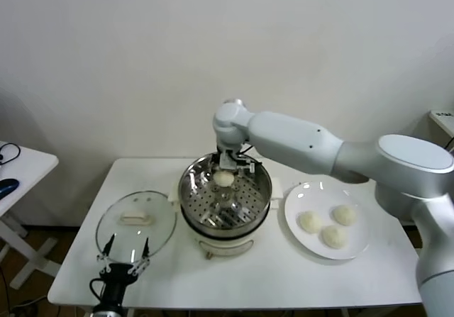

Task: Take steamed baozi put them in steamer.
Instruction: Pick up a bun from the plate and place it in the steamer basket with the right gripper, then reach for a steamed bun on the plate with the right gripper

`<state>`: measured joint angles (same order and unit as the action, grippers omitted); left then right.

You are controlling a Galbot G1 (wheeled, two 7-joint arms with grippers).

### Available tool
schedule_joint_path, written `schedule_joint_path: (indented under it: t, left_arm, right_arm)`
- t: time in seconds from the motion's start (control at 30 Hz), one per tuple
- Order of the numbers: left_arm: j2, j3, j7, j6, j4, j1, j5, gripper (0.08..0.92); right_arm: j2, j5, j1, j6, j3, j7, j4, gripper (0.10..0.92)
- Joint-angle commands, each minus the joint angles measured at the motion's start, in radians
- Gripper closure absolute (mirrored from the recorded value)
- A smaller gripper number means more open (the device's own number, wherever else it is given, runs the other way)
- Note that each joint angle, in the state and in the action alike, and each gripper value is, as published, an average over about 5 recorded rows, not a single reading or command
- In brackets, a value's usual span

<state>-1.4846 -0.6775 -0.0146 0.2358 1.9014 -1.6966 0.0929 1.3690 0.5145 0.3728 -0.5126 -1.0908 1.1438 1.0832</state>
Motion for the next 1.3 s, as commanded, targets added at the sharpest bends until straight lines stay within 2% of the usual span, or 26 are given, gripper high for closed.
schedule_joint_path:
  t: [0.03,0.3,0.57,0.83,0.93,1.03,1.17,1.3]
  left_arm:
    - [0.001,-0.001,0.000,0.000,-0.002,0.000,0.000,0.177]
    - [0.001,-0.001,-0.001,-0.001,-0.002,0.001,0.001,0.177]
    - [0.000,-0.002,0.000,0.000,-0.001,-0.001,-0.001,0.177]
    - [0.000,0.001,0.000,-0.004,0.006,0.000,-0.001,0.177]
    - [0.001,0.002,0.000,-0.006,0.007,0.003,-0.001,0.177]
    - [0.002,0.006,-0.001,-0.009,0.007,0.005,0.000,0.177]
    - [0.006,0.012,-0.001,-0.015,0.007,0.009,-0.002,0.177]
    - [0.006,0.021,0.008,-0.022,0.015,0.015,-0.013,0.177]
  right_arm:
    - [0.032,0.077,-0.043,-0.028,0.020,-0.002,-0.057,0.372]
    - [0.034,0.078,-0.050,-0.029,0.025,-0.004,-0.051,0.370]
    - [0.028,0.073,-0.044,-0.036,0.017,-0.016,-0.043,0.219]
    - [-0.026,-0.020,0.037,-0.037,0.000,0.010,0.048,0.203]
    - [-0.095,-0.131,0.128,-0.011,-0.041,0.032,0.140,0.202]
    - [-0.187,-0.303,0.260,0.065,-0.116,0.053,0.234,0.203]
    - [-0.329,-0.634,0.472,0.241,-0.288,0.068,0.314,0.203]
    - [-0.461,-0.940,0.595,0.399,-0.448,0.056,0.331,0.203]
